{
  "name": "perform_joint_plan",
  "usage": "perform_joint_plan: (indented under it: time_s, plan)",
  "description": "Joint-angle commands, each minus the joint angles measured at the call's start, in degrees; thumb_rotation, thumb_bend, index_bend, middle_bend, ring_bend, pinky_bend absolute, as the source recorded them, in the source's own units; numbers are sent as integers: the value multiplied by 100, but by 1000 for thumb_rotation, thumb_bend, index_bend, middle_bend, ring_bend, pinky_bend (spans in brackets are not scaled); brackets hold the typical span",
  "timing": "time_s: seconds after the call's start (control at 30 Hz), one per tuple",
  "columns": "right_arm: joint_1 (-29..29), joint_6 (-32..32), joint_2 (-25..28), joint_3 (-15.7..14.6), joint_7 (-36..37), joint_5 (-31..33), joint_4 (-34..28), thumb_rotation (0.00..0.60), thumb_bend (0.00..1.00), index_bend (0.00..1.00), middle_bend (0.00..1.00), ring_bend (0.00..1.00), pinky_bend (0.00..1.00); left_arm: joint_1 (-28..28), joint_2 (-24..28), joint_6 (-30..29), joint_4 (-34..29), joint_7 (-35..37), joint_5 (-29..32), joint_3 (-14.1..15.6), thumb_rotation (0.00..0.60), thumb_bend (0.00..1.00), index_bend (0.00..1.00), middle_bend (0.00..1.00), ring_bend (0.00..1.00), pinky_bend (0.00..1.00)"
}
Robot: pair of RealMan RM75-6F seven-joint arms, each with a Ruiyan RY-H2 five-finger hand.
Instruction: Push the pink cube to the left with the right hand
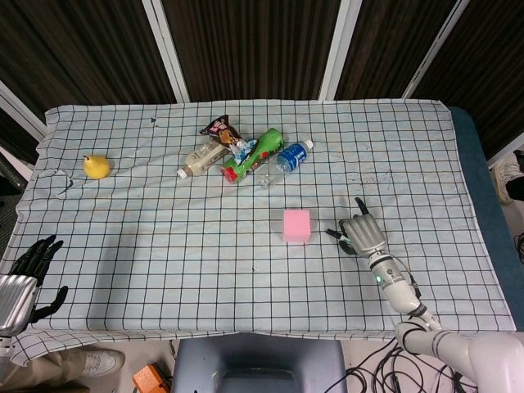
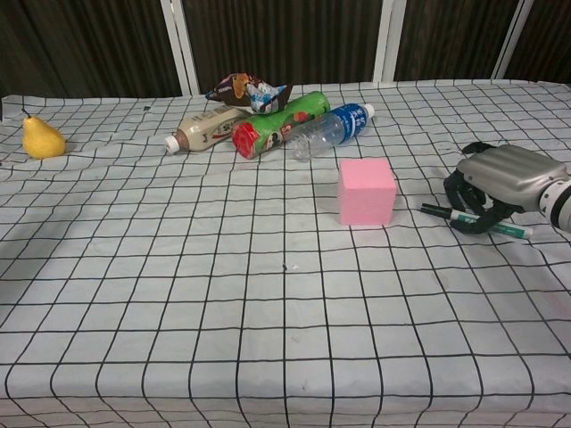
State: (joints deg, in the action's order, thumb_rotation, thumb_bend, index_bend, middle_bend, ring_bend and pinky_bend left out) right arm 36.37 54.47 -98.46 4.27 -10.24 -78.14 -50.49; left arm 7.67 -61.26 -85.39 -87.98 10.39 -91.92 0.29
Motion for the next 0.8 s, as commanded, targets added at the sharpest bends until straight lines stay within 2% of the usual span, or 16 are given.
perform_joint_plan:
  time_s: [0.03, 0.3, 0.53, 0.8]
  plan:
    - [18, 145, 44, 53, 77, -98, -30, 600, 618, 955, 802, 592, 104, 2, 0, 3, 6, 7, -2, -1, 600, 404, 0, 0, 0, 170]
    - [250, 31, 231, 121, -312, -204, -313, 600, 619, 958, 805, 593, 116, 26, -10, 59, 0, -26, 21, -6, 600, 403, 0, 0, 0, 170]
    - [553, -291, 149, 197, -803, -163, -417, 600, 619, 958, 805, 593, 117, 26, -14, 71, -2, -38, 63, -24, 600, 403, 0, 0, 0, 170]
    - [751, -384, 92, 243, -1078, -176, -511, 600, 619, 958, 805, 593, 118, 18, -3, 59, 18, 16, 79, -35, 600, 402, 0, 0, 0, 170]
